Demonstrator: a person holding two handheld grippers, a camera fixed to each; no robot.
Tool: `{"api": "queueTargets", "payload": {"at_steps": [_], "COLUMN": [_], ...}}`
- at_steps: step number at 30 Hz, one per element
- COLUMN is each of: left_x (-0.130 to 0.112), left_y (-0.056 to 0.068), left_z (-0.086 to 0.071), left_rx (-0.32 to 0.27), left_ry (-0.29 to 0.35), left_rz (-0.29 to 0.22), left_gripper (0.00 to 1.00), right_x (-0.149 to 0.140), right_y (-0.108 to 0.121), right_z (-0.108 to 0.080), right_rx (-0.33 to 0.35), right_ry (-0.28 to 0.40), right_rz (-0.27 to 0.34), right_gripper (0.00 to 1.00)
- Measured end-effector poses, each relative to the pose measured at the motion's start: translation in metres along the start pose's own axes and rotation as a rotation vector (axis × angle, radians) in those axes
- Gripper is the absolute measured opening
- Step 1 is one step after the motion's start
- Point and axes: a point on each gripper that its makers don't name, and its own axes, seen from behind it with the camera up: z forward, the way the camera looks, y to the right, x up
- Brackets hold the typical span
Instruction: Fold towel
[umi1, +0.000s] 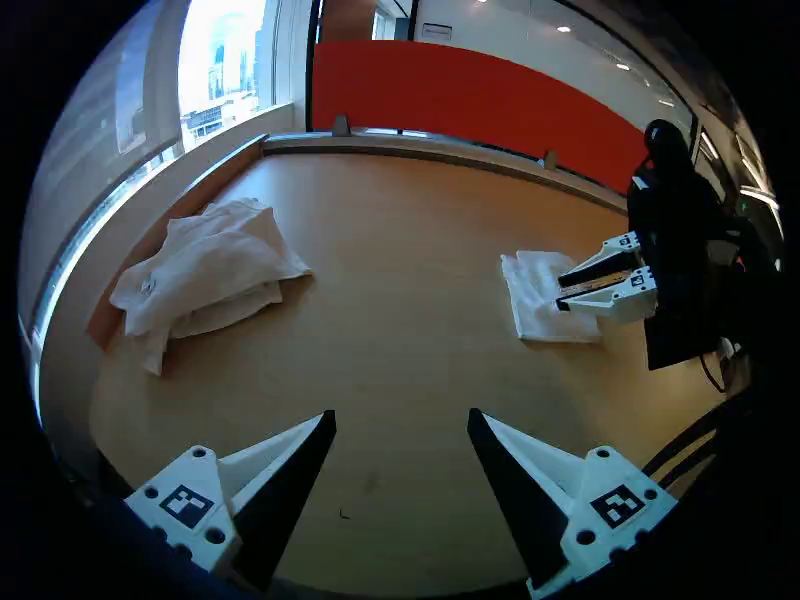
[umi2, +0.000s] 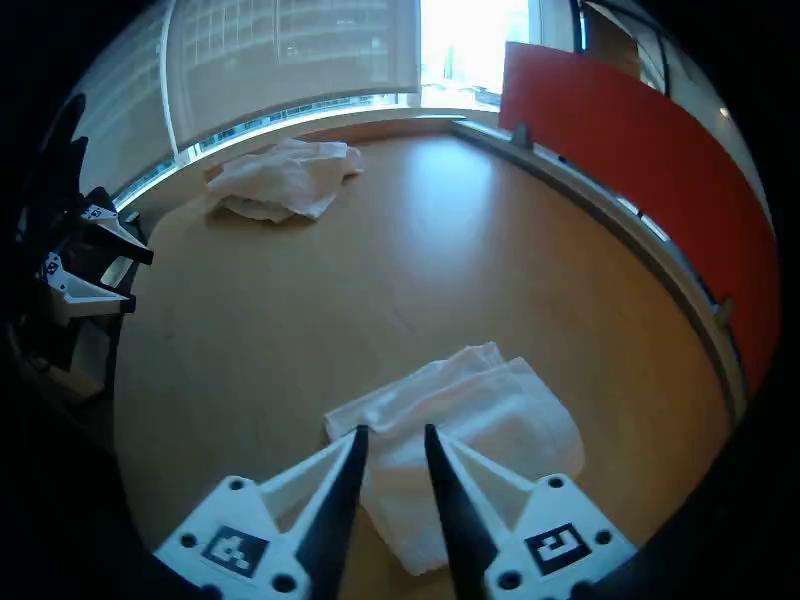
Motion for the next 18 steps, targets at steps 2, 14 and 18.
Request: {"api": "queueTargets", "payload": {"at_steps": [2, 14, 18], "left_x": [0.0, 0.002, 0.003], "left_y": [0.0, 0.006, 0.007], "left_z": [0.001, 0.004, 0.005], "left_rx": [0.001, -0.005, -0.006], "left_ry": [-0.002, -0.006, -0.008], "left_rz": [0.0, 0.015, 0.016], "left_gripper": [0.98, 0.98, 0.98], "right_x": [-0.001, -0.039, -0.062], "right_y": [0.0, 0.003, 0.005], "right_z": [-0.003, -0.024, -0.033], "right_rx": [-0.001, -0.05, -0.074], "right_ry": [0.002, -0.019, -0.039], "right_rz": [0.0, 0.05, 0.081], "right_gripper": [0.65, 0.72, 0.72]}}
